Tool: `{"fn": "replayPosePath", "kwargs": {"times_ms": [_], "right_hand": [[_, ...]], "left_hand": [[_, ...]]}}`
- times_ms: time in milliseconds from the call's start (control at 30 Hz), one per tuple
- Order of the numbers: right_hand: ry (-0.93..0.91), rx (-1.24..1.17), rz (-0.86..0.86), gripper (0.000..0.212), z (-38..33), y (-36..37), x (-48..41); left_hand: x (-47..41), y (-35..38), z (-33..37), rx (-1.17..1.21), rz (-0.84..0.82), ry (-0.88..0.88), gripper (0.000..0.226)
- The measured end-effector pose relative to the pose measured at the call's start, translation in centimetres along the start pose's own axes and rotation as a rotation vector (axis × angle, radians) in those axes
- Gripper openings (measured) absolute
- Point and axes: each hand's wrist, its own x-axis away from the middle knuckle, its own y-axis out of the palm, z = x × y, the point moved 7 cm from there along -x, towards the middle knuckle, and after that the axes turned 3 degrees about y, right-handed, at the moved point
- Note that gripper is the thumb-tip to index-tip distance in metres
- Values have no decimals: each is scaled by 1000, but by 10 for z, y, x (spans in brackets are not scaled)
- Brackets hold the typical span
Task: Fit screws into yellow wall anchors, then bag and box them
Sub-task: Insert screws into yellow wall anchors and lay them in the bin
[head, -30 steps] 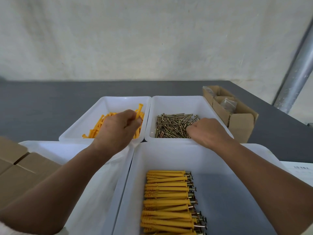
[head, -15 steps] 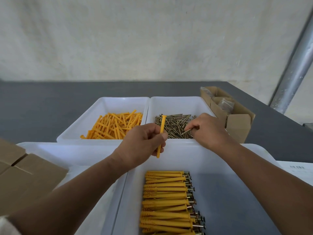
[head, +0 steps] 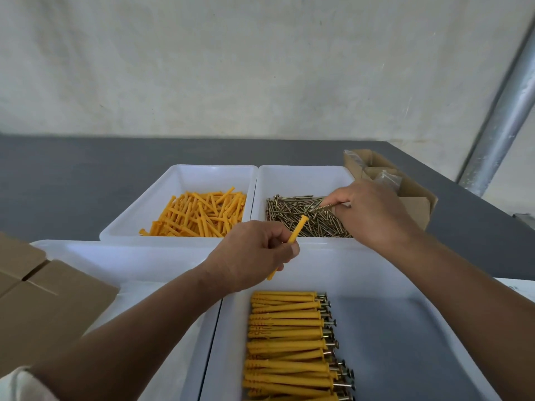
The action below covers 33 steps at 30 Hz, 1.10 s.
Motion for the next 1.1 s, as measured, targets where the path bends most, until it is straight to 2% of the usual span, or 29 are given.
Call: {"fn": "replayPosePath", "kwargs": {"times_ms": [200,533,800,1100], "right_hand": [[-39,105,58,27,-5,-9,7],[-127,245,-33,35,-24,-7,17],[-158,341,-69,34,-27,-9,19],[-191,296,-118,31,-29,-1,20]], "left_hand": [[1,0,1,-30,-7,6,15],[0,3,0,-83,-12,11,18],[0,3,1,-77,-9,16,19],[-1,3,1,-31,-19,-3,18]]}}
